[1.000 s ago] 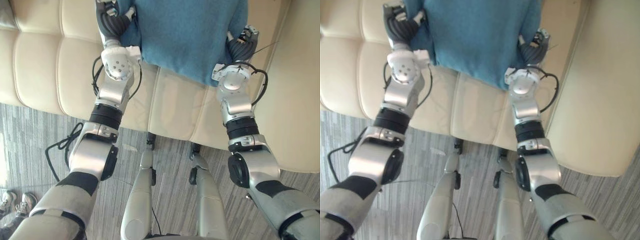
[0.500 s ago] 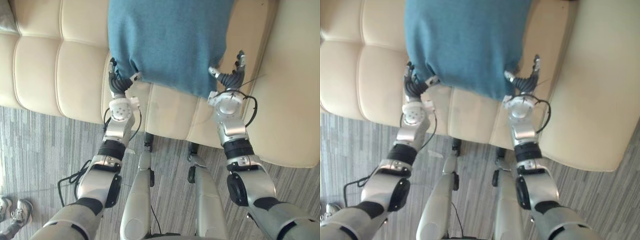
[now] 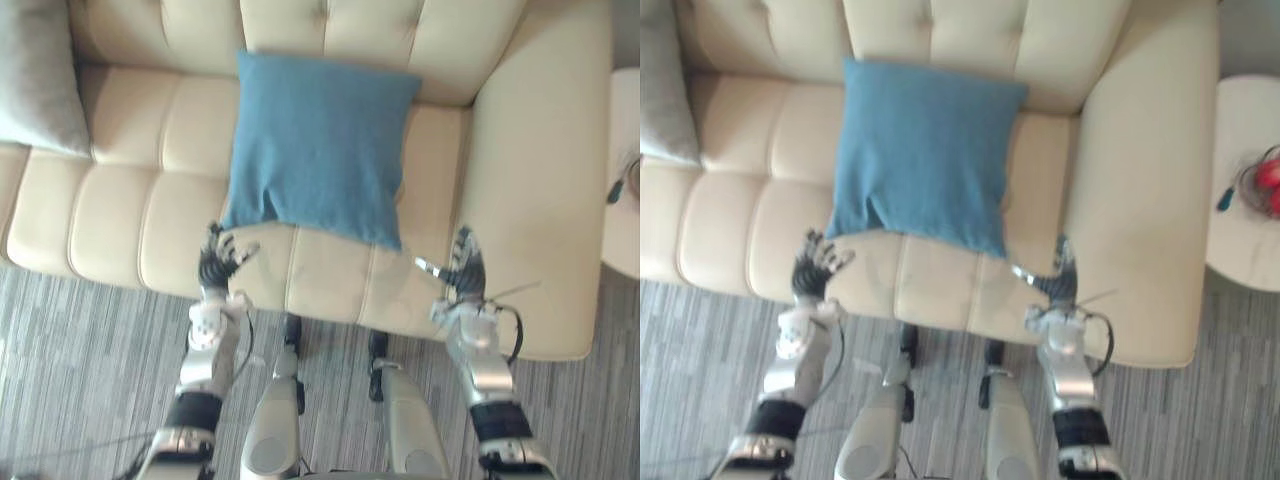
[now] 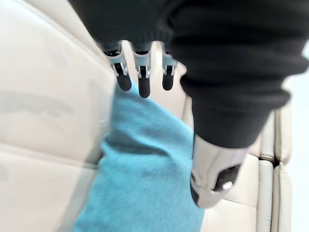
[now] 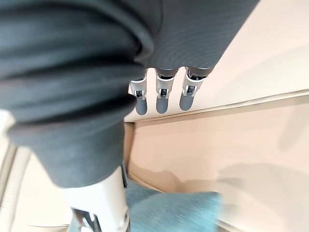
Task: Pick up cushions and gather them together orderly.
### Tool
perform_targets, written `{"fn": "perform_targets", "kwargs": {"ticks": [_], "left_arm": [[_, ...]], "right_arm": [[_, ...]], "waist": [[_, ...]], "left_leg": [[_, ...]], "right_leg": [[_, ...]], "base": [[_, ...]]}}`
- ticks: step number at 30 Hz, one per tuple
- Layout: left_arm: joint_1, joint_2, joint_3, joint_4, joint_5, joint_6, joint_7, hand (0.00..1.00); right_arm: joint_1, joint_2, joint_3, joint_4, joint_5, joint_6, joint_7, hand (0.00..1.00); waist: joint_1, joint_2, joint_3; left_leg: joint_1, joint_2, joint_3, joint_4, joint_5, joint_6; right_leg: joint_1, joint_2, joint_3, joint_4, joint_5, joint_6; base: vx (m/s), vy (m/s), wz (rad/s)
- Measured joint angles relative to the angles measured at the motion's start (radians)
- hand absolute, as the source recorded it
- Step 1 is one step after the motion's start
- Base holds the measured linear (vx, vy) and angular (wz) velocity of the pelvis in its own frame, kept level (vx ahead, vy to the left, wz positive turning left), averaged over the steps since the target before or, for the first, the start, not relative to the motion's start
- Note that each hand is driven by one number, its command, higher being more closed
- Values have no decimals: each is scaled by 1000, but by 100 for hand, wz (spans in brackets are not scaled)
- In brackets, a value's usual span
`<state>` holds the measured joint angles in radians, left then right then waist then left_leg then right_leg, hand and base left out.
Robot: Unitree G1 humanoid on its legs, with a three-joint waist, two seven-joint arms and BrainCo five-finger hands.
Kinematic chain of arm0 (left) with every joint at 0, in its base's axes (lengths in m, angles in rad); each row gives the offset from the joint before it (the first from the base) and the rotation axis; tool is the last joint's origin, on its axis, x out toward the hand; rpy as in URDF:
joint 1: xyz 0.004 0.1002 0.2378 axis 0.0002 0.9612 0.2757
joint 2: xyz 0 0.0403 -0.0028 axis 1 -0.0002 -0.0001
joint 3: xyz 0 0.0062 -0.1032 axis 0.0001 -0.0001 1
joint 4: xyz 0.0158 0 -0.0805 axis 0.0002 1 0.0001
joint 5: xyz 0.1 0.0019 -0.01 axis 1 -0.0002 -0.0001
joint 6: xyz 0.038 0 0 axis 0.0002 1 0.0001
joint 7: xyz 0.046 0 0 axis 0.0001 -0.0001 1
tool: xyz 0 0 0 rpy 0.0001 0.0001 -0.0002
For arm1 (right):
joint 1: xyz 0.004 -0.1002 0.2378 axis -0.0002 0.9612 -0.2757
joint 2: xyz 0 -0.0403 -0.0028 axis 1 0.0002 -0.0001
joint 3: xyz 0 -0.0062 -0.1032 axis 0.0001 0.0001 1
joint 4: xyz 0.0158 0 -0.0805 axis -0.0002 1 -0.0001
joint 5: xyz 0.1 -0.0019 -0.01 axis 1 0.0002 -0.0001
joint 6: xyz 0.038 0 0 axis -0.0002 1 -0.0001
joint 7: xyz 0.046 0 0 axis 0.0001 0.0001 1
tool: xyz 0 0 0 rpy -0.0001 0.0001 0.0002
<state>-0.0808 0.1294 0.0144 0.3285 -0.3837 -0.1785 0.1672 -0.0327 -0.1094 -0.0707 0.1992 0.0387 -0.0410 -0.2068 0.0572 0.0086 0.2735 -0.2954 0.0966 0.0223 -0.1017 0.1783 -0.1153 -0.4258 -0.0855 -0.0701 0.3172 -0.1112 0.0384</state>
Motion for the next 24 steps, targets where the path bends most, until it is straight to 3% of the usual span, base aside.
{"fn": "perform_targets", "kwargs": {"ticks": [5, 10, 16, 22, 23, 24], "left_arm": [[149, -55, 13, 146, 103, 34, -62, 0], [176, -89, 95, 448, 265, 68, -87, 0], [207, -115, 206, 629, 318, 97, -86, 0], [212, -114, 246, 675, 331, 102, -90, 0], [180, -67, 263, 746, 383, 104, -91, 0], [181, -67, 263, 746, 383, 104, -91, 0]], "right_arm": [[136, 39, -4, 192, -40, -6, 70, 0], [151, 96, -71, 492, -83, 0, 89, 0], [151, 113, -163, 694, -78, 26, 88, 0], [146, 110, -244, 776, -80, 40, 89, 0], [73, 67, -317, 920, -117, 50, 99, 0], [77, 67, -317, 920, -117, 51, 99, 0]], "waist": [[-2, -12, -126], [-4, -13, -223], [-3, -12, -262], [-6, -19, -271], [-51, -39, -239], [-51, -39, -239]], "left_leg": [[105, 2, 9, 23, -55, 5], [193, 5, 27, 36, -97, 7], [272, 10, 59, 14, -116, 5], [314, 0, 58, 0, -118, 5], [384, -68, 51, -1, -171, 43], [384, -68, 51, -1, -171, 43]], "right_leg": [[149, 4, -4, -71, -8, 0], [271, 10, 2, -159, 6, 11], [362, 19, 27, -240, 36, 13], [415, 19, 27, -271, 44, 17], [496, -40, 43, -307, 28, 51], [496, -40, 43, -307, 28, 51]], "base": [[140, 3, -1], [59, 14, -6], [50, 16, -15], [32, 8, 0], [0, 0, 0], [0, 0, 0]]}}
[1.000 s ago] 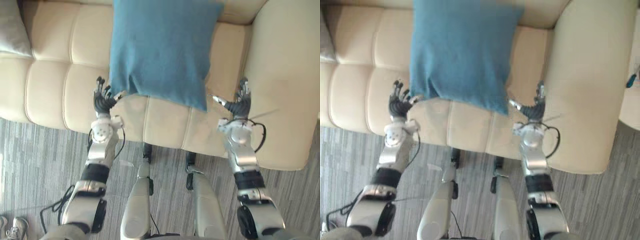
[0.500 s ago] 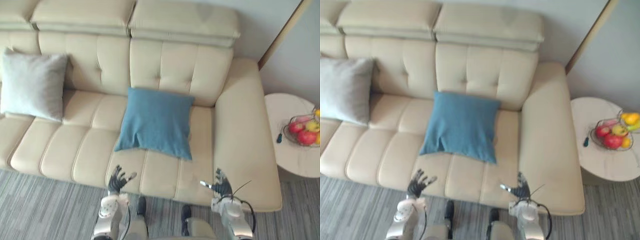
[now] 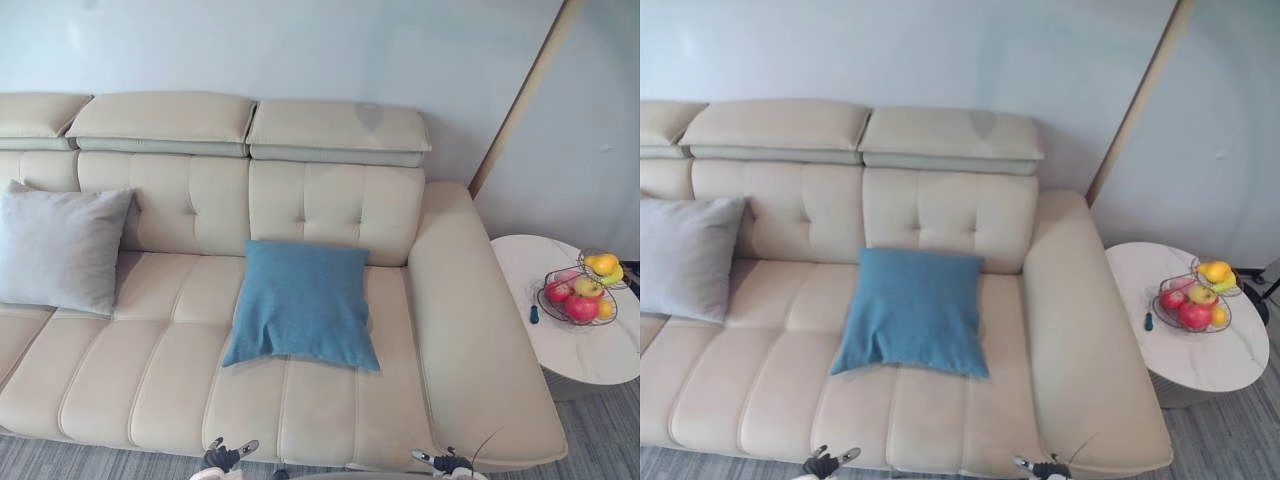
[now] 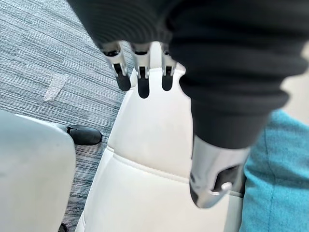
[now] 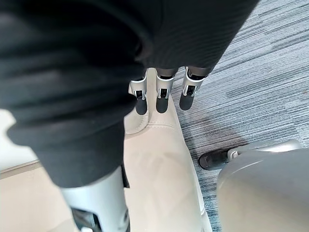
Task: Pick up cushions and gather them together orderly.
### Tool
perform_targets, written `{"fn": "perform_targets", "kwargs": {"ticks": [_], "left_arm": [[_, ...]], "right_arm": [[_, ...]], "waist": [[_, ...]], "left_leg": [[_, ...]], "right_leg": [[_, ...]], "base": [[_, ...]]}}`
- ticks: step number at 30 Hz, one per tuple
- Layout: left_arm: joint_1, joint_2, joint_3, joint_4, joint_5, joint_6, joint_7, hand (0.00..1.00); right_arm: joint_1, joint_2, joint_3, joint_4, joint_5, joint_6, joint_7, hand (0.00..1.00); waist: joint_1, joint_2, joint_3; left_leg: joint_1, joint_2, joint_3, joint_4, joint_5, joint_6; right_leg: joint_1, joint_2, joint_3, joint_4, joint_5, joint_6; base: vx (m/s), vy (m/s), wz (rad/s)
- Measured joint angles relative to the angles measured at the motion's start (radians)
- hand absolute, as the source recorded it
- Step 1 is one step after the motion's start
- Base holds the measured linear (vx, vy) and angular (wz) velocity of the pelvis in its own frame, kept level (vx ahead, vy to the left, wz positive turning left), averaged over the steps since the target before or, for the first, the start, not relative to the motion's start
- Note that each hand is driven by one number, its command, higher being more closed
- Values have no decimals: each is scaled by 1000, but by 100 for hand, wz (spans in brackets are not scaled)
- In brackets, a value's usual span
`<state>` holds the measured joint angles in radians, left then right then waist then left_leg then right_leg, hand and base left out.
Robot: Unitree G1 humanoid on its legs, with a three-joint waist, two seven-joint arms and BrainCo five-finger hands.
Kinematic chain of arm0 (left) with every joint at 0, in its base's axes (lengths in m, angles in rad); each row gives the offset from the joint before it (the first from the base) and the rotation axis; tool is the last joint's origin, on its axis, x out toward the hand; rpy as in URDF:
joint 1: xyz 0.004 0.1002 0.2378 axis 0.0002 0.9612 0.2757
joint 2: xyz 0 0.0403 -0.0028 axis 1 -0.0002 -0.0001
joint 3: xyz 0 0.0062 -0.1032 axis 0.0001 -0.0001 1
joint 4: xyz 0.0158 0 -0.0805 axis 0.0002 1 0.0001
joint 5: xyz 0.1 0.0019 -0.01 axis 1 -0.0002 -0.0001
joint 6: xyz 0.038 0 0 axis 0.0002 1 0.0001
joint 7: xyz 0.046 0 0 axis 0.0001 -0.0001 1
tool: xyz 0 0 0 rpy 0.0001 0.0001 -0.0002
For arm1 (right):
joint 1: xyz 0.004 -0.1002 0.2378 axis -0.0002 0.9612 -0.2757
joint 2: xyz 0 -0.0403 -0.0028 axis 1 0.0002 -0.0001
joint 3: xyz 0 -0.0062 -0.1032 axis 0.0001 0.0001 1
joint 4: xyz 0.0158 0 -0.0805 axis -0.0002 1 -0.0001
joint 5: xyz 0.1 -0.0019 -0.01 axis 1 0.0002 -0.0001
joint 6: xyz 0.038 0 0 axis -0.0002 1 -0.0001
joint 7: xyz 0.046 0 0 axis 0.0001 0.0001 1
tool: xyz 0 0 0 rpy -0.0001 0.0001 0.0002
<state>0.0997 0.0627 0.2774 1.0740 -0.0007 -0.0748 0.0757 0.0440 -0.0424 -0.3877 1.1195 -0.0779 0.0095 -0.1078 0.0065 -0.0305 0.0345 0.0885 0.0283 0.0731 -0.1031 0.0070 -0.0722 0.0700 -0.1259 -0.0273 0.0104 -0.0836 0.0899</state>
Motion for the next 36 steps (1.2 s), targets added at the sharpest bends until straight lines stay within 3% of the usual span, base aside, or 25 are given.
{"fn": "perform_targets", "kwargs": {"ticks": [13, 18, 21, 22, 23, 24, 25, 26, 28, 30, 31, 32, 33, 34, 36], "left_arm": [[0, -6, 9, 0, -3, 2, 9, 0], [-14, -19, 10, -3, -20, 4, 12, 0], [-58, -17, 5, -3, -35, 7, 13, 0], [-73, -17, -1, -4, -48, 16, 14, 0], [-82, -27, 5, -5, -55, 17, 17, 0], [-89, -33, 15, -10, -60, 17, 17, 0], [-89, -36, 16, -25, -62, 19, 18, 0], [-86, -37, 16, -34, -63, 20, 19, 0], [-74, -35, 19, -69, -63, 20, 19, 0], [-66, -34, 24, -93, -66, 20, 19, 0], [-66, -37, 26, -102, -77, 19, 20, 0], [-65, -43, 26, -100, -84, 19, 20, 0], [-56, -54, 16, -99, -93, 18, 20, 0], [-51, -61, 8, -97, -100, 17, 20, 0], [-52, -67, -24, -81, -102, 16, 21, 0]], "right_arm": [[3, 4, 47, -6, 1, 0, -13, 0], [-8, 20, 121, -55, -2, 8, -21, 0], [-32, 40, 172, -89, -10, 11, -24, 0], [-35, 42, 177, -100, -12, 13, -28, 0], [-38, 42, 176, -121, -16, 17, -30, 0], [-45, 42, 175, -132, -21, 18, -30, 0], [-33, 44, 175, -144, -22, 19, -32, 0], [-24, 46, 175, -147, -23, 18, -33, 0], [-6, 73, 178, -147, -34, 18, -30, 0], [-25, 96, 178, -144, -42, 18, -26, 0], [-49, 94, 177, -144, -42, 19, -27, 0], [-57, 86, 177, -144, -42, 20, -29, 0], [-72, 74, 183, -144, -42, 19, -36, 0], [-80, 59, 187, -144, -42, 19, -45, 0], [-86, 30, 192, -143, -41, 20, -57, 0]], "waist": [[1, -3, 2], [18, -10, 37], [27, -22, 86], [29, -19, 89], [44, 1, 92], [47, 4, 99], [42, 2, 98], [43, -3, 95], [53, -39, 70], [61, -51, 60], [72, -59, 51], [78, -43, 50], [93, -5, 51], [93, 24, 56], [83, 58, 69]], "left_leg": [[4, 1, 5, 1, 0, 0], [18, 11, 91, 4, -2, 1], [-54, 33, 150, 122, -52, 11], [-105, 56, 184, 188, -72, 28], [-139, 89, 208, 212, -78, 36], [-149, 94, 218, 228, -78, 37], [-147, 87, 209, 251, -81, 41], [-150, 80, 201, 261, -82, 43], [-187, 64, 191, 319, -82, 43], [-250, 76, 195, 397, -82, 43], [-284, 90, 207, 440, -82, 43], [-300, 103, 217, 452, -74, 31], [-317, 143, 220, 440, -52, 6], [-318, 160, 216, 416, -26, -10], [-322, 178, 201, 357, 48, -24]], "right_leg": [[1, -1, -3, 5, 1, 1], [-50, 6, 45, 57, 10, 3], [-137, 16, 56, 139, 44, 4], [-182, 24, 53, 145, 91, 29], [-199, 38, 49, 140, 122, 38], [-241, 27, 18, 308, 53, 10], [-260, -14, -10, 566, -48, 2], [-250, -37, -14, 660, -70, 14], [-174, -104, -5, 837, -93, 28], [-81, -129, 4, 755, -90, 29], [-25, -124, -3, 617, -133, 63], [3, -107, -22, 545, -169, 77], [25, -75, -48, 444, -196, 70], [41, -56, -75, 397, -209, 64], [40, -28, -109, 363, -231, 61]], "base": [[0, 0, -1], [-61, 0, -45], [-168, -19, -69], [-217, 9, -71], [-181, 31, -68], [-151, 26, -29], [-81, 4, 5], [-62, -42, 35], [-97, -113, 23], [-255, -272, -10], [-314, -309, -30], [-326, -219, -56], [-281, -152, -46], [-358, -196, -32], [-360, -229, 13]]}}
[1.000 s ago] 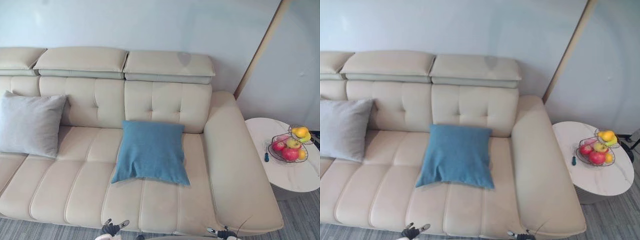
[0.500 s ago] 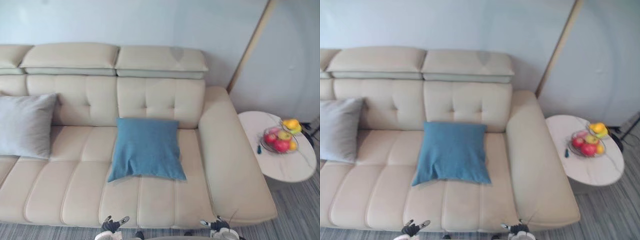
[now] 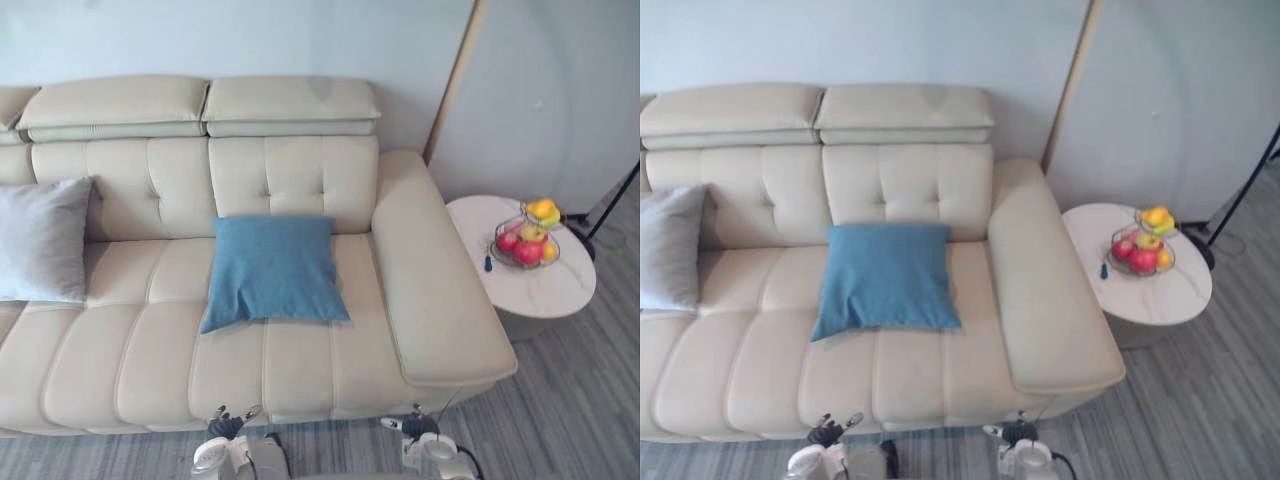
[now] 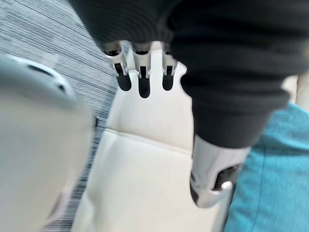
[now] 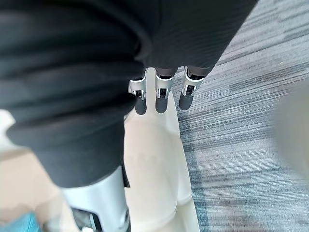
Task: Pick up cushions and gather them together orderly.
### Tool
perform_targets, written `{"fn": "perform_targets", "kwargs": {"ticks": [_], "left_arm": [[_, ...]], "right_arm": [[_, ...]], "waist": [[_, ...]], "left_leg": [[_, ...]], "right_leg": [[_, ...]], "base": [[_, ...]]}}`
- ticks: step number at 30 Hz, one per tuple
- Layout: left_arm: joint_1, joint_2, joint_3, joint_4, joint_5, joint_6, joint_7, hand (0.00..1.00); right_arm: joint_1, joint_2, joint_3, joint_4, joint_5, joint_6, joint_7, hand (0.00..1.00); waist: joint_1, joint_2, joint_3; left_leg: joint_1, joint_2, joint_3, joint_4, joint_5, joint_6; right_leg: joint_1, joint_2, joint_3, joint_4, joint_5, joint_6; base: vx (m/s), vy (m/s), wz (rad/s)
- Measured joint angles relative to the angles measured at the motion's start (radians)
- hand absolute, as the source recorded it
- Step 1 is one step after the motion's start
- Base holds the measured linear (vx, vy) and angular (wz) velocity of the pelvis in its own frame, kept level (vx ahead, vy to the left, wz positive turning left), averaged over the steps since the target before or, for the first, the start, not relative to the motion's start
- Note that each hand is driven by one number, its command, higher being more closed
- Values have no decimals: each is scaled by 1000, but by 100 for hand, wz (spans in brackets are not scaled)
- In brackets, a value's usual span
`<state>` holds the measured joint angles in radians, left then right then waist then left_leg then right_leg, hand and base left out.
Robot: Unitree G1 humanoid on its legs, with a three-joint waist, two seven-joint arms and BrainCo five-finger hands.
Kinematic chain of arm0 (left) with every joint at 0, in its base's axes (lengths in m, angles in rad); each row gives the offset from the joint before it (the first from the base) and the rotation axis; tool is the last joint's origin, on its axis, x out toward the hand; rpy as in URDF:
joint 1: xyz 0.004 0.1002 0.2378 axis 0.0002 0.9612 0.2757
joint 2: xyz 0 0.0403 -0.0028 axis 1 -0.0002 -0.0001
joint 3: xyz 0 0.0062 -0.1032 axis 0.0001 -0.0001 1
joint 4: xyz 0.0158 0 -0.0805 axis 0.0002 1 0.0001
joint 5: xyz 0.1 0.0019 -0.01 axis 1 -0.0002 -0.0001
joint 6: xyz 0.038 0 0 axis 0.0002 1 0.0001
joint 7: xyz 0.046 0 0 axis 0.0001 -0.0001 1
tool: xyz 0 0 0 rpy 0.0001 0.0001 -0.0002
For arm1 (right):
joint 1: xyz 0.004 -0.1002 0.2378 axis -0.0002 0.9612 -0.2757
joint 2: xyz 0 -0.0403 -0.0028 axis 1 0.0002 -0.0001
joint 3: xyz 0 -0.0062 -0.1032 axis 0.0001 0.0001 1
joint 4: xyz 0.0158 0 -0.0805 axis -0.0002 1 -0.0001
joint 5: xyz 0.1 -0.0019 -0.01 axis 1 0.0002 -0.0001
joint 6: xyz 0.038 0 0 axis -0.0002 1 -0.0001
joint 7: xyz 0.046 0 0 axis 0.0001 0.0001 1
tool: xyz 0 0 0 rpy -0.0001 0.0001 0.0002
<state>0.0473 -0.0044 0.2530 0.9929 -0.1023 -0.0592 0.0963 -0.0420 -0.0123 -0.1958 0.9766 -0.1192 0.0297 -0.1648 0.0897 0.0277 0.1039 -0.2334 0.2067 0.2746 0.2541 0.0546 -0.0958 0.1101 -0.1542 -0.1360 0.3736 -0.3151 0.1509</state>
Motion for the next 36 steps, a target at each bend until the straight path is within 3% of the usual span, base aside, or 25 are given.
{"fn": "perform_targets", "kwargs": {"ticks": [1, 2, 3, 4, 5, 6, 8, 10, 12, 14, 15, 18, 21, 26, 28, 29, 30, 31, 32, 34, 36], "left_arm": [[2, -5, -10, 3, 0, 0, 4, 0], [4, 0, -14, 2, 1, 0, 8, 0], [1, 2, -12, 0, 0, -1, 9, 0], [5, 2, 9, -4, -8, -2, 11, 0], [3, 0, 18, -3, -8, -1, 14, 0], [3, -2, 25, -4, -7, -1, 13, 0], [15, -9, 46, 1, -8, -1, 13, 0], [27, -12, 46, 2, -8, -1, 12, 0], [43, -13, 46, 2, -7, -1, 11, 0], [52, 26, 45, 2, -7, 0, 9, 0], [54, 31, 45, 5, -7, 0, 9, 0], [51, 24, 39, 26, 3, 3, 9, 0], [52, 11, 39, 42, 10, 7, 8, 0], [33, -5, 42, 60, 29, 8, 7, 0], [33, -10, 42, 63, 43, 9, 7, 0], [28, -9, 40, 69, 47, 8, 6, 0], [23, -4, 39, 74, 54, 9, 4, 0], [6, 0, 27, 81, 61, 20, -1, 0], [0, 1, 13, 79, 62, 23, -3, 0], [-5, 1, 3, 80, 63, 26, -6, 0], [-4, 6, 15, 67, 72, 26, -12, 0]], "right_arm": [[0, -18, 1, 1, 0, 2, -10, 0], [1, -25, -1, 3, 1, 3, -13, 0], [0, -27, -3, 3, 1, 4, -14, 0], [-9, -25, -16, -1, 2, 7, -16, 0], [-11, -27, -31, -7, 2, 7, -18, 0], [-11, -25, -33, -12, 1, 8, -20, 0], [17, -20, -33, -18, 1, 10, -21, 0], [47, -12, -38, -16, 0, 12, -21, 0], [60, -3, -49, -10, -1, 19, -18, 0], [67, 44, -80, 13, -1, 19, -11, 0], [66, 46, -85, 26, 0, 19, -11, 0], [77, 42, -118, 32, 0, 19, -10, 0], [74, 41, -118, 32, 3, 18, -10, 0], [51, 38, -115, 31, 6, 18, -9, 0], [32, 36, -109, 33, 11, 17, -8, 0], [16, 33, -103, 44, 11, 10, -7, 0], [8, 31, -103, 48, 11, 10, -8, 0], [-9, 15, -110, 63, 12, 9, -8, 0], [-1, 2, -127, 63, 15, 9, -9, 0], [25, -17, -154, 62, 23, 8, -9, 0], [36, -18, -161, 58, 43, 2, -11, 0]], "waist": [[-9, 21, 9], [-26, 17, 15], [-30, 11, 19], [-23, -5, 25], [-25, -3, 26], [-25, -5, 27], [-30, -9, 28], [-36, -5, 22], [-40, 5, -3], [-47, -57, -35], [-47, -64, -40], [-54, -46, -46], [-54, -27, -63], [-55, -5, -61], [-50, 5, -53], [-47, 7, -50], [-42, 9, -48], [-54, 14, -28], [-57, 16, -18], [-76, 27, -9], [-80, 16, 7]], "left_leg": [[4, 4, -29, -66, 83, -9], [5, -13, -65, -128, 170, -24], [3, -19, -82, -120, 162, -35], [1, -33, -98, -22, 60, -22], [-6, -34, -108, 85, -46, -10], [-6, -36, -112, 139, -90, -8], [34, -45, -149, 340, -241, -9], [97, -46, -150, 360, -327, -8], [150, -56, -141, 183, -409, -17], [165, -110, -104, 63, -323, 9], [168, -120, -98, 51, -313, 13], [208, -147, -76, -1, -285, 34], [241, -153, -45, -61, -255, 32], [255, -98, 58, -81, -248, 11], [268, -60, 133, -85, -260, -5], [269, -51, 154, -101, -265, 4], [268, -37, 179, -111, -266, 3], [273, -25, 227, -112, -261, -6], [295, -21, 263, -112, -262, -17], [312, 7, 274, -82, -269, -35], [287, 49, 249, 82, -268, -35]], "right_leg": [[-13, 20, -26, 5, 0, -1], [-28, 12, -53, 4, 1, -7], [-34, 6, -68, 3, -3, -38], [-54, -15, -84, 4, -25, -84], [-85, -24, -78, 5, -28, -89], [-100, -31, -74, 8, -27, -88], [-142, -33, -7, 23, 1, -76], [-168, -22, 40, 22, 20, -51], [-211, -2, 78, -5, 51, -35], [-223, -19, 100, -83, 116, -39], [-210, -18, 102, -109, 122, -37], [-153, -36, 115, -202, 187, -29], [-150, -27, 140, -244, 222, -38], [-219, 47, 224, -255, 269, -66], [-270, 99, 221, -257, 325, -97], [-296, 122, 142, -278, 365, -144], [-300, 120, 78, -289, 353, -178], [-313, 91, -55, -266, 332, -209], [-324, 63, -149, -230, 325, -194], [-321, 81, -135, -198, 299, -161], [-316, 87, -116, -146, 248, -169]], "base": [[-445, -268, 45], [-421, -245, 44], [-345, -196, 7], [-297, -83, -48], [-234, -49, -71], [-286, 117, -82], [-250, 188, -78], [-189, 254, -66], [-171, 256, -62], [-99, 218, -43], [-29, 132, -14], [-33, 123, -3], [-1, 28, -34], [-18, -59, -73], [-9, -104, -166], [-15, -137, -196], [-21, -131, -164], [-16, -89, -117], [27, -49, -94], [134, -115, -45], [139, -207, -41]]}}
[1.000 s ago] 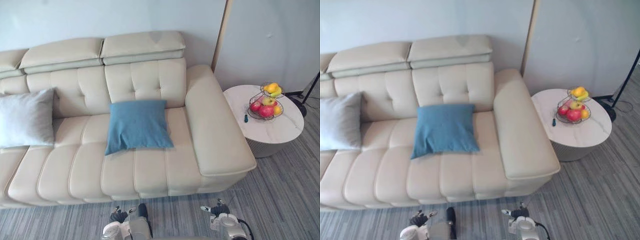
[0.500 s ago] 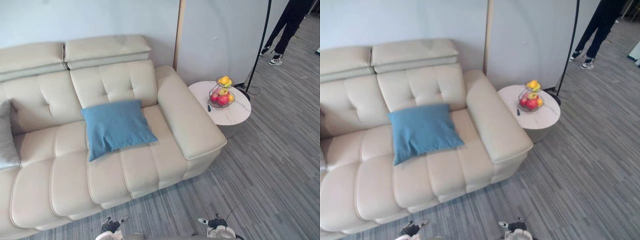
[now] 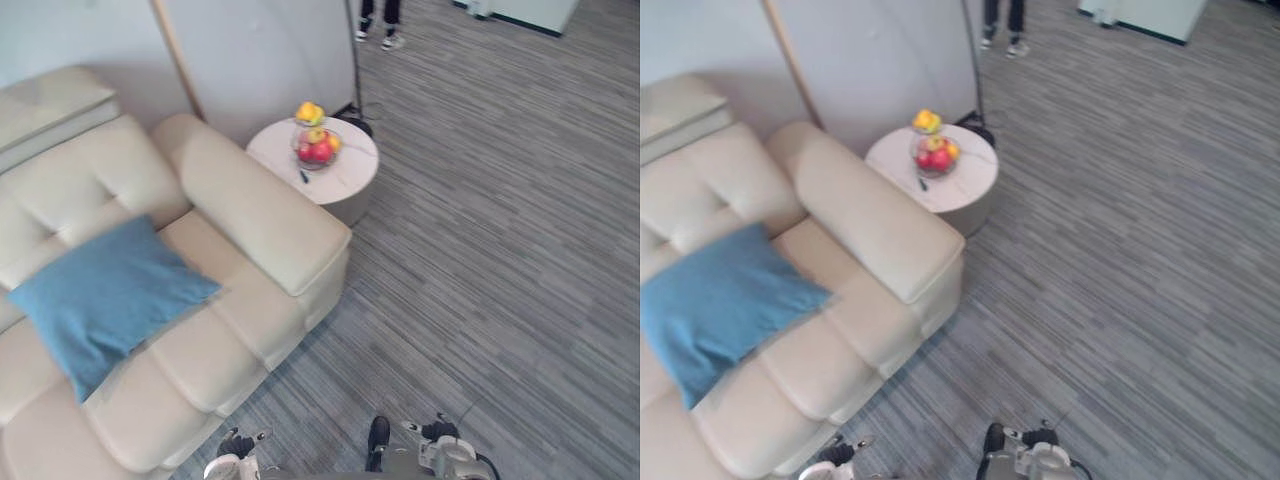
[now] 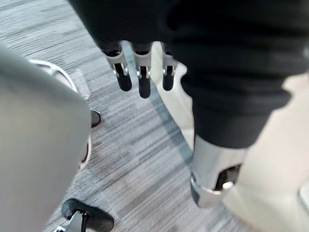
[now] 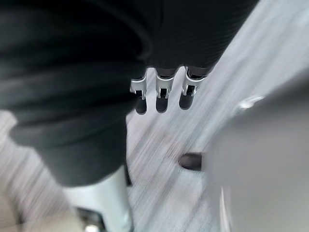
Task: Pick up cushions and gather them together orderly.
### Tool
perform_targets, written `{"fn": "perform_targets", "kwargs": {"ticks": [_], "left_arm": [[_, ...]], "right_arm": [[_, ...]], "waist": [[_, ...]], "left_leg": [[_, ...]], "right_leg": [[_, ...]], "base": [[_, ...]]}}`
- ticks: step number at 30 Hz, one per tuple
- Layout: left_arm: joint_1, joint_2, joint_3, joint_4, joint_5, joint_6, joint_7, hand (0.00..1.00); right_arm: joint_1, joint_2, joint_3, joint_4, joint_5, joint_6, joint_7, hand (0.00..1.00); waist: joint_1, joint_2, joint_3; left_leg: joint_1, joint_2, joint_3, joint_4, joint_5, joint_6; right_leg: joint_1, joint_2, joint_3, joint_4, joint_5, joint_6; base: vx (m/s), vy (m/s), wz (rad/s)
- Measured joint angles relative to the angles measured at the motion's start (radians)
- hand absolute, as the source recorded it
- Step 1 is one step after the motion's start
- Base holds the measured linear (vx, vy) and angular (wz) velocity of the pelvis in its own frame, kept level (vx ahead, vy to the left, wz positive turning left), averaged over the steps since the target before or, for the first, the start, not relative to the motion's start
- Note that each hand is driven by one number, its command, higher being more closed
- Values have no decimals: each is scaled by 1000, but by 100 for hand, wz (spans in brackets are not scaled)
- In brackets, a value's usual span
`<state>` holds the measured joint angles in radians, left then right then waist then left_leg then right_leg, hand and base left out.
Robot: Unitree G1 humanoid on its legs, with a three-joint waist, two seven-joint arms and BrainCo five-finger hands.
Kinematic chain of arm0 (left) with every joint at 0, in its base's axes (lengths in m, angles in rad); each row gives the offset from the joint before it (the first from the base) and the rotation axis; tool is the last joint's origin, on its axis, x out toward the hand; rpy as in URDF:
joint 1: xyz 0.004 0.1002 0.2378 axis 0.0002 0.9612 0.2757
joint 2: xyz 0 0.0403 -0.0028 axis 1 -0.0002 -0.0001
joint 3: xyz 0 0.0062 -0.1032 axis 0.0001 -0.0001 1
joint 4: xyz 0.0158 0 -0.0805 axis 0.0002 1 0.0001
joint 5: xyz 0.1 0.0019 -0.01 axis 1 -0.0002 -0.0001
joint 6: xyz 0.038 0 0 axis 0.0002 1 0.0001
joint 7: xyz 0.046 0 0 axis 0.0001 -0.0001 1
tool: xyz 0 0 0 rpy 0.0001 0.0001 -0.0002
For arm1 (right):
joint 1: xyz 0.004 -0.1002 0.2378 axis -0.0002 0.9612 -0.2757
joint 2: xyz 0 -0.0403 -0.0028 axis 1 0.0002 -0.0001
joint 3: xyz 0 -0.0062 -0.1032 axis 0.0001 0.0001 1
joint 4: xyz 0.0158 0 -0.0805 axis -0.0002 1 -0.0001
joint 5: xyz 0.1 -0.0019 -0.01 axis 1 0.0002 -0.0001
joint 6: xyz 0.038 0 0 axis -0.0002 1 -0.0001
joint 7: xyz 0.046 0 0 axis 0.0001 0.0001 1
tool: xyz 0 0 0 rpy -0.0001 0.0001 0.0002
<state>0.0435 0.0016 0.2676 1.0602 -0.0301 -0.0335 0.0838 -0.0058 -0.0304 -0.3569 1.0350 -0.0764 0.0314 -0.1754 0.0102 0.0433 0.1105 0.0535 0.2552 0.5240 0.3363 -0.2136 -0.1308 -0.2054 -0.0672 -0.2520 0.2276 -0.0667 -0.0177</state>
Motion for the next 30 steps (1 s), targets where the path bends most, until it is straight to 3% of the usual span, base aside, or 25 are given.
{"fn": "perform_targets", "kwargs": {"ticks": [1, 2, 3, 4, 5, 7, 10, 12, 13, 15, 16, 18, 19, 21, 22, 24, 25, 27, 28, 29, 30], "left_arm": [[4, -6, 32, -10, 10, 1, 0, 0], [10, -16, 70, -30, 8, -1, 1, 0], [17, -17, 73, -36, 9, -4, 1, 0], [20, -24, 71, -50, 9, -7, 2, 0], [19, -26, 68, -60, 8, -10, 1, 0], [21, -37, 69, -74, 7, -18, 2, 0], [20, -58, 91, -89, 6, -27, 4, 0], [17, -64, 100, -92, 6, -29, 6, 0], [18, -71, 106, -88, -1, -29, 5, 0], [22, -46, 107, -86, -9, -26, 3, 0], [23, -37, 110, -87, -11, -26, 4, 0], [22, -30, 109, -85, -10, -24, 6, 0], [15, -25, 104, -75, -7, -17, 7, 0], [7, -23, 102, -67, 1, -13, 11, 0], [3, -24, 75, -63, 5, -4, 20, 0], [-9, -23, 50, -52, 7, -2, 23, 0], [-14, -20, 29, -43, 7, 0, 23, 0], [-22, -5, -1, -24, 8, 0, 21, 0], [-21, 20, -33, -6, 8, 1, 20, 0], [-25, 42, -51, 1, 12, 2, 19, 0], [-36, 35, -52, 10, 15, 2, 20, 0]], "right_arm": [[1, 0, 9, -2, 5, -3, 0, 0], [3, 0, 25, -8, 9, -3, -1, 0], [5, -1, 33, -12, 9, -2, -1, 0], [3, -3, 47, -22, 10, -1, -2, 0], [-3, 1, 46, -21, 11, -1, -2, 0], [-6, 2, 47, -22, 11, 0, -3, 0], [-14, 8, 57, -21, 11, 7, -15, 0], [-20, 17, 67, -21, 10, 7, -21, 0], [-18, 22, 76, -20, 10, 8, -22, 0], [-4, 57, 93, -30, 10, 7, -20, 0], [1, 74, 96, -34, 11, 7, -20, 0], [11, 86, 106, -35, 11, 8, -19, 0], [7, 94, 121, -37, 11, 6, -19, 0], [-4, 94, 127, -39, 12, 5, -16, 0], [-18, 94, 123, -40, 12, 3, -17, 0], [-24, 94, 123, -40, 11, -3, -17, 0], [-34, 93, 122, -35, 11, -4, -16, 0], [-43, 93, 116, -28, 11, -6, -19, 0], [-45, 93, 110, -14, 10, -5, -20, 0], [-40, 87, 104, 10, 11, -6, -21, 0], [-44, 68, 101, 10, 12, -6, -22, 0]], "waist": [[0, 0, 15], [9, 10, 31], [23, 6, 33], [41, 17, 35], [46, 15, 36], [53, 12, 38], [64, 10, 38], [82, 15, 36], [96, 29, 29], [102, -8, 2], [103, -30, 3], [105, -46, 1], [105, -50, -1], [104, -52, -3], [103, -36, 7], [102, -28, 11], [102, -11, 18], [101, -10, 20], [98, -28, 16], [89, -66, 13], [90, -43, 21]], "left_leg": [[-48, 52, -48, 206, 6, 60], [-108, 93, -122, 406, 66, 175], [-147, 98, -166, 480, 75, 176], [-193, 66, -234, 540, 8, 118], [-237, 15, -283, 530, -41, 102], [-280, -54, -325, 442, -75, 89], [-339, -176, -489, 255, -74, 81], [-344, -214, -599, 149, -60, 95], [-325, -199, -626, 104, -16, 76], [-309, -191, -540, 117, -48, 85], [-280, -190, -496, 117, -64, 87], [-238, -193, -433, 123, -83, 113], [-199, -194, -363, 121, -103, 127], [-175, -190, -312, 111, -105, 129], [-127, -175, -271, 80, -105, 129], [-85, -154, -227, 50, -104, 129], [-41, -132, -182, 22, -104, 129], [-12, -118, -157, 10, -104, 129], [14, -130, -160, -1, -104, 128], [38, -156, -184, -2, -108, 122], [53, -140, -205, 3, -114, 112]], "right_leg": [[16, 18, 28, 49, -34, -10], [34, 43, 70, 75, -66, -24], [42, 50, 106, 85, -78, -32], [41, 67, 166, 96, -93, -35], [42, 77, 213, 92, -94, -36], [53, 88, 281, 80, -95, -37], [55, 114, 406, 80, -103, -33], [51, 142, 475, 83, -113, -21], [55, 178, 521, 94, -129, -8], [64, 171, 566, 122, -151, 13], [58, 156, 556, 175, -169, 37], [48, 134, 524, 243, -199, 61], [3, 104, 446, 344, -218, 102], [-55, 63, 332, 435, -205, 115], [-77, -6, 139, 485, -204, 92], [-69, -58, -13, 477, -209, 61], [-71, -103, -172, 446, -215, 46], [-76, -123, -279, 390, -203, 25], [-70, -109, -317, 278, -144, -14], [-52, -93, -286, 189, -84, -62], [-35, -74, -284, 187, -78, -68]], "base": [[118, -242, -69], [99, -225, -88], [145, -85, -123], [163, 8, -142], [230, 42, -138], [211, 29, -122], [197, 108, -116], [277, 252, -148], [310, 324, -174], [288, 267, -128], [300, 230, -95], [290, 197, -101], [276, 174, -111], [230, 116, -98], [218, 80, -80], [245, 24, -84], [297, -17, -98], [246, -65, -93], [292, -151, -88], [323, -182, -84], [398, -240, -67]]}}
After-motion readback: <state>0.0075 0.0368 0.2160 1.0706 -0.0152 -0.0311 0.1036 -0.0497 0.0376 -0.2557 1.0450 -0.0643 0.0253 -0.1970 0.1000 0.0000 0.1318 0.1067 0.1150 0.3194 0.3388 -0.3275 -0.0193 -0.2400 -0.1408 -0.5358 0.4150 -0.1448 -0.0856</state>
